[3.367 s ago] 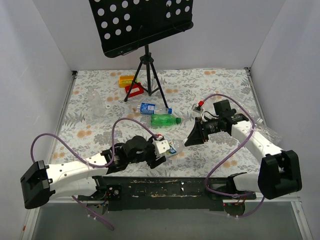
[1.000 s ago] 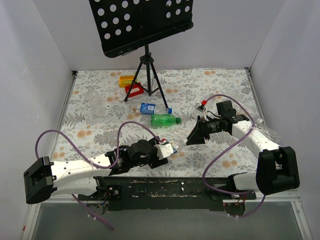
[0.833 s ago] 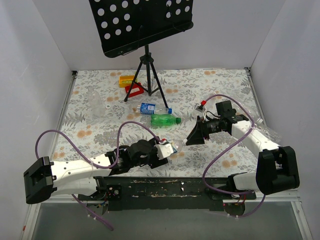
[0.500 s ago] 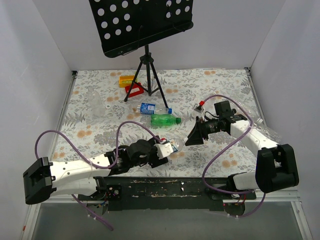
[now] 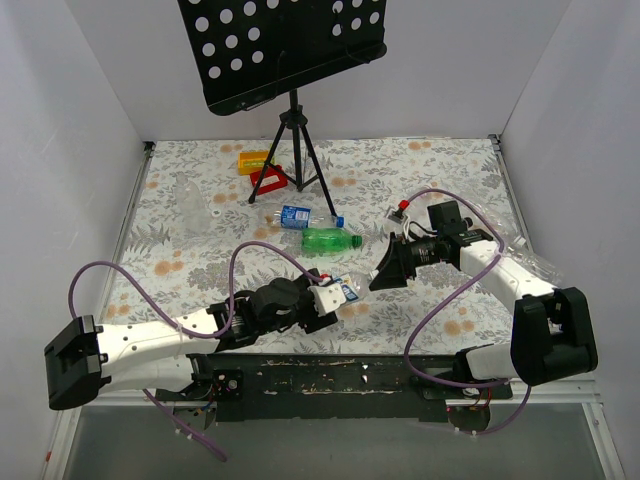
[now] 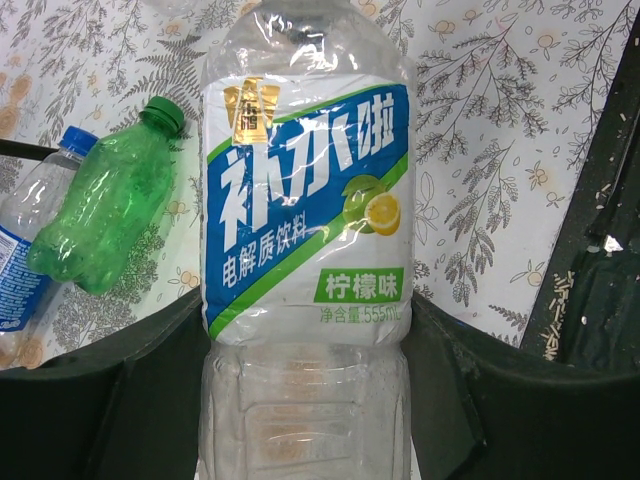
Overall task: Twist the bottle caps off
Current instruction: Unscrew the bottle cap from the plastic bottle.
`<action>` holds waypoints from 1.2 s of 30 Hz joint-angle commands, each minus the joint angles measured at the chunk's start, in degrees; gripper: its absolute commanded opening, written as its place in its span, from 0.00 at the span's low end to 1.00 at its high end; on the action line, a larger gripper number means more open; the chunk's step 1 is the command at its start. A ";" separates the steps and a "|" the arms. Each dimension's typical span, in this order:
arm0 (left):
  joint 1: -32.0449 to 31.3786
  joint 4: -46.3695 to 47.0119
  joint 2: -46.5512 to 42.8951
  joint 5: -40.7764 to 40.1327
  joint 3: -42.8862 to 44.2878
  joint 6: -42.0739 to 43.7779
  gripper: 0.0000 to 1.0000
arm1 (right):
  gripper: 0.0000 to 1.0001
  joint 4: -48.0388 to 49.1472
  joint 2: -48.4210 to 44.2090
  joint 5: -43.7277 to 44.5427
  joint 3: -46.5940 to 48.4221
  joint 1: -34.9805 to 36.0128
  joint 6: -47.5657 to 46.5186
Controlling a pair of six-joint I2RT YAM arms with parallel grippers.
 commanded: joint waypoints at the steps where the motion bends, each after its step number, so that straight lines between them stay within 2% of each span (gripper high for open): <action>1: -0.32 1.12 -0.75 0.15 -0.50 0.38 0.00 | 0.69 4.58 -1.91 -5.50 -0.43 -1.17 3.82; 6: -0.32 0.77 -1.54 -0.03 -1.03 0.38 0.00 | 0.67 5.38 -2.35 -5.85 -1.31 -2.23 4.62; 11: -0.32 0.76 -1.45 -0.12 -0.86 0.47 0.00 | 0.58 5.29 -1.91 -5.77 -1.13 -2.23 4.80; 14: -0.24 0.76 -1.45 -0.12 -0.94 0.38 0.00 | 0.37 5.20 -1.38 -6.11 -1.04 -2.23 4.62; 16: -0.32 0.68 -1.54 -0.29 -1.03 0.12 0.00 | 0.13 4.42 -1.38 -6.55 -0.61 -2.06 3.40; 18: -0.23 1.20 -2.41 -0.12 -1.38 -0.67 0.00 | 0.02 0.39 -1.21 -6.30 0.71 -2.15 -0.54; 21: 2.74 0.77 -5.66 7.40 -1.82 -4.17 0.00 | 0.01 -9.87 -0.42 -5.77 5.00 -1.62 -14.22; 23: 9.05 -0.11 -7.68 19.60 -1.65 -8.30 0.00 | 0.01 -21.19 1.07 -3.58 10.00 0.30 -29.49; 24: 12.30 -0.29 -8.56 25.31 -1.65 -9.97 0.00 | 0.01 -30.91 2.21 -1.57 13.25 2.23 -37.75; 27: 21.27 -0.99 -9.45 41.85 -0.95 -14.46 0.00 | 0.01 -44.17 3.89 2.22 18.90 7.33 -60.35; 29: 25.67 -3.25 -7.44 51.61 0.46 -15.96 0.00 | 0.01 -41.24 1.19 5.64 18.65 9.88 -65.51; 31: 28.06 -4.85 -5.24 57.86 1.86 -16.58 0.00 | 0.01 -29.06 -4.34 14.05 15.15 13.92 -61.50; 33: 29.03 -6.26 -3.57 60.26 2.66 -16.06 0.00 | 0.01 -14.04 -11.54 26.00 7.60 19.01 -55.87; 34: 29.03 -6.70 -3.13 60.09 2.92 -15.53 0.00 | 0.01 -11.09 -13.40 30.58 6.53 20.08 -55.59; 36: 29.03 -7.32 -2.86 57.38 3.19 -13.86 0.00 | 0.01 -13.24 -11.15 31.85 9.57 20.18 -53.75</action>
